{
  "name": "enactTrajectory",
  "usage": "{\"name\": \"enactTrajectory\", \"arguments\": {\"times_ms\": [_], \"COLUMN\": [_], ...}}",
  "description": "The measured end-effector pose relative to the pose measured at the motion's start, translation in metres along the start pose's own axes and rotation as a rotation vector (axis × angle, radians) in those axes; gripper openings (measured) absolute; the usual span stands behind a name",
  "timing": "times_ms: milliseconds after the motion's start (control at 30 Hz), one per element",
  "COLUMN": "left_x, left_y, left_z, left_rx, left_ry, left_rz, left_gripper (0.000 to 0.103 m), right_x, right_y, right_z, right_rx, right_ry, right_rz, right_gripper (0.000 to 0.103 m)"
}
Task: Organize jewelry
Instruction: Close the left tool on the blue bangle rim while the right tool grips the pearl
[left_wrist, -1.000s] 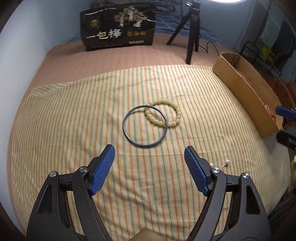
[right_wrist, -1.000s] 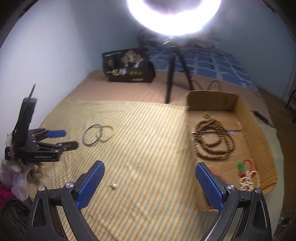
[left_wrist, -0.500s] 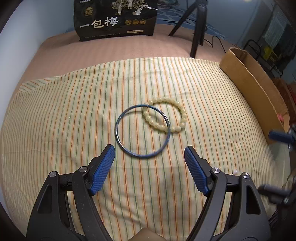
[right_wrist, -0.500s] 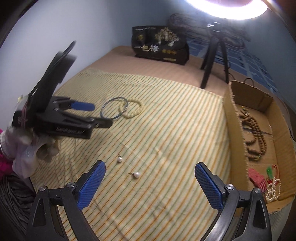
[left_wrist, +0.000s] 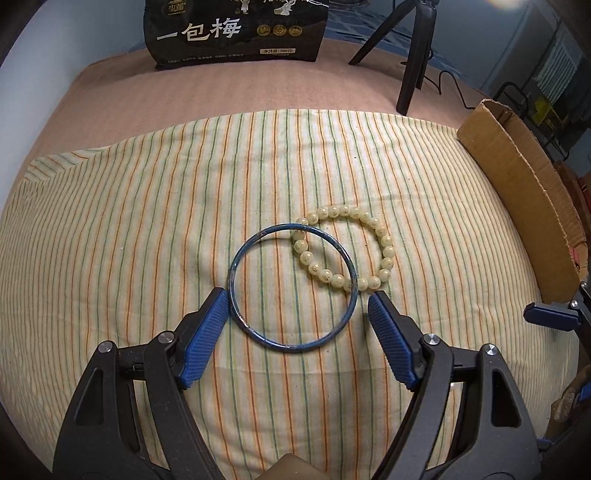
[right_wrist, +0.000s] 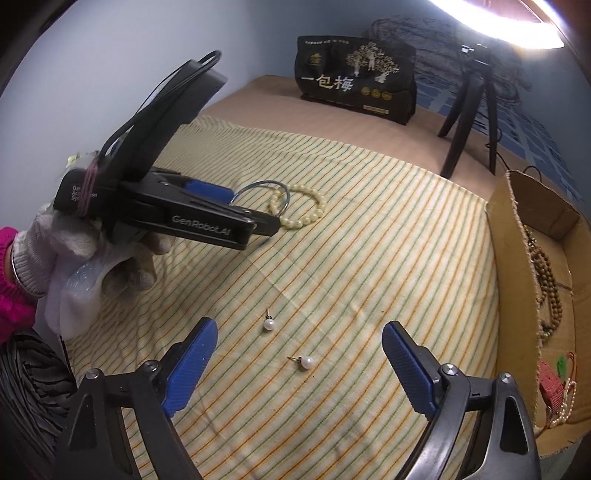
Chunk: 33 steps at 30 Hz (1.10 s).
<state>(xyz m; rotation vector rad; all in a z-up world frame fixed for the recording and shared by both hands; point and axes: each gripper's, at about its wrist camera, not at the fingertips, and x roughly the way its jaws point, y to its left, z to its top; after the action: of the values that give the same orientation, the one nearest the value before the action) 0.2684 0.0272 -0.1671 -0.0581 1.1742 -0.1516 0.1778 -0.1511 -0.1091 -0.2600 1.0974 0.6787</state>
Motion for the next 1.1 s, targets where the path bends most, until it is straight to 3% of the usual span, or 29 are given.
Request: {"name": "enactTrajectory", "arguments": {"times_ms": [333, 600, 833, 1000, 1100], "left_x": [0.004, 0.001, -0.002, -0.003, -0.003], "left_y": [-0.004, -0.003, 0.001, -0.001, -0.002], "left_z": [0.001, -0.003, -0.003, -0.006, -0.007], "left_rx": [0.024, 0.033, 0.024, 0.038, 0.041], "left_ry": [-0.017, -0.021, -0.027, -0.035, -0.040], "left_rz": [0.007, 0.003, 0.008, 0.017, 0.024], "left_gripper": [0.081, 0.080, 0.073, 0.073, 0.073], "right_x": [0.019, 0.034, 0.037, 0.038, 0.037], "right_y": [0.018, 0.023, 0.022, 0.024, 0.024], "right_z": [0.001, -0.002, -0.001, 0.000, 0.000], "right_rx": [-0.072, -0.100, -0.112, -0.118, -0.115], "right_ry": [0.033, 0.075, 0.080, 0.083, 0.077], "right_rz": [0.002, 0.025, 0.019, 0.024, 0.020], "right_gripper": [0.074, 0.043, 0.031, 0.011, 0.006]}}
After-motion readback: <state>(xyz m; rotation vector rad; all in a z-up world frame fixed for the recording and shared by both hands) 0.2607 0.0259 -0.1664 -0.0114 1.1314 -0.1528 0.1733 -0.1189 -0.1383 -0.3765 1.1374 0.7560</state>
